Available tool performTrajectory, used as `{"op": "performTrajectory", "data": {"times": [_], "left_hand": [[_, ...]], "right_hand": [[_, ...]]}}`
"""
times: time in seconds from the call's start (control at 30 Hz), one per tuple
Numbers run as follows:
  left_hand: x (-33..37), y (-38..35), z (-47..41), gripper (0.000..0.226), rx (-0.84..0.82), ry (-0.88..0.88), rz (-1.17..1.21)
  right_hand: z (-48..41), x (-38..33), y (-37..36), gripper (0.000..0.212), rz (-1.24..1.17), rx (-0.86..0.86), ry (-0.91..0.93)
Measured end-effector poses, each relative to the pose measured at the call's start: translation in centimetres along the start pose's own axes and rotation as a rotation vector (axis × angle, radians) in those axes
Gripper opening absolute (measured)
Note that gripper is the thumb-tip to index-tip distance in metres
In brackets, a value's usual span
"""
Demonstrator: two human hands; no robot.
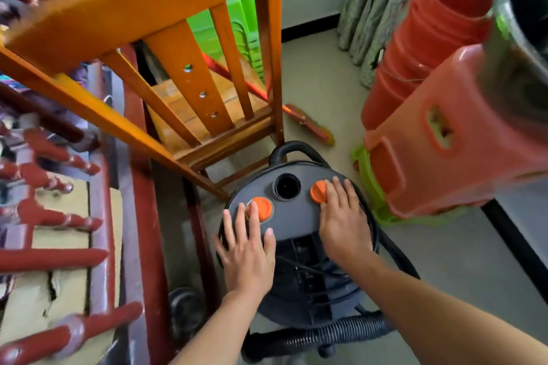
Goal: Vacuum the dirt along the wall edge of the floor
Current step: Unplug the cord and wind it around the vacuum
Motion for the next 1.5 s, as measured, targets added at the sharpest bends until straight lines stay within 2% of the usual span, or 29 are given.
{"op": "performTrajectory", "data": {"times": [0.07,0.2,0.3,0.43,0.53,0.63,0.7,0.8,0.9,1.03,1.2,1.33,1.4,1.5], "left_hand": [[-0.6,0.3,-1.1,0.059,-0.027,-0.005,-0.005],[-2.0,1.2,-2.4,0.061,-0.042,-0.027,-0.020],[-3.4,2.0,-3.1,0.062,-0.047,-0.046,-0.029],[-4.5,3.0,-3.9,0.062,-0.081,-0.064,-0.089],[-4.4,3.4,-3.9,0.065,-0.096,-0.030,-0.144],[-3.5,3.5,-2.0,0.077,-0.043,0.210,-0.064],[-2.8,2.8,-0.6,0.087,-0.018,0.392,0.036],[-1.8,1.8,-0.4,0.084,-0.056,0.444,0.019],[-1.3,1.3,-0.9,0.068,-0.062,0.392,0.001],[-0.4,1.3,-2.6,0.074,-0.064,0.318,0.020],[0.4,1.6,-7.4,0.060,-0.136,0.212,0.059],[0.7,2.6,-10.8,0.060,-0.197,0.164,0.072],[1.0,3.0,-10.5,0.060,-0.166,0.127,0.051],[1.5,2.7,-7.2,0.059,-0.092,0.118,0.141]], "right_hand": [[-0.5,-0.8,0.1,0.065,-0.013,0.017,-0.018],[-0.6,-2.5,-0.1,0.057,-0.058,0.063,-0.051],[-0.4,-3.9,-0.3,0.061,-0.068,0.067,-0.048],[0.2,-4.7,-0.2,0.083,-0.090,-0.071,0.009],[0.6,-3.8,0.3,0.115,-0.060,-0.241,0.130],[1.3,-2.5,0.8,0.131,-0.010,-0.312,0.198],[2.2,-2.1,1.1,0.131,-0.005,-0.314,0.187],[3.8,-1.8,1.2,0.129,-0.006,-0.324,0.150],[4.6,-1.3,1.4,0.128,-0.025,-0.331,0.088],[4.3,-1.1,1.6,0.121,-0.053,-0.299,0.023],[1.8,-0.9,1.5,0.102,-0.111,-0.256,0.014],[-0.5,-1.6,2.0,0.100,-0.069,-0.221,-0.003],[-1.5,-1.9,2.3,0.103,-0.041,-0.199,-0.007],[-3.0,-1.8,2.6,0.104,0.005,-0.177,-0.001]]}}
Point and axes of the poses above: each hand's wrist, its own z-axis away from the middle knuckle, its own y-axis out of the back of the hand, x = y × z, the point moved 5 cm from there along -z, towards the middle knuckle, and after that the axes turned 12 degrees about z, right-handed, at the moved point
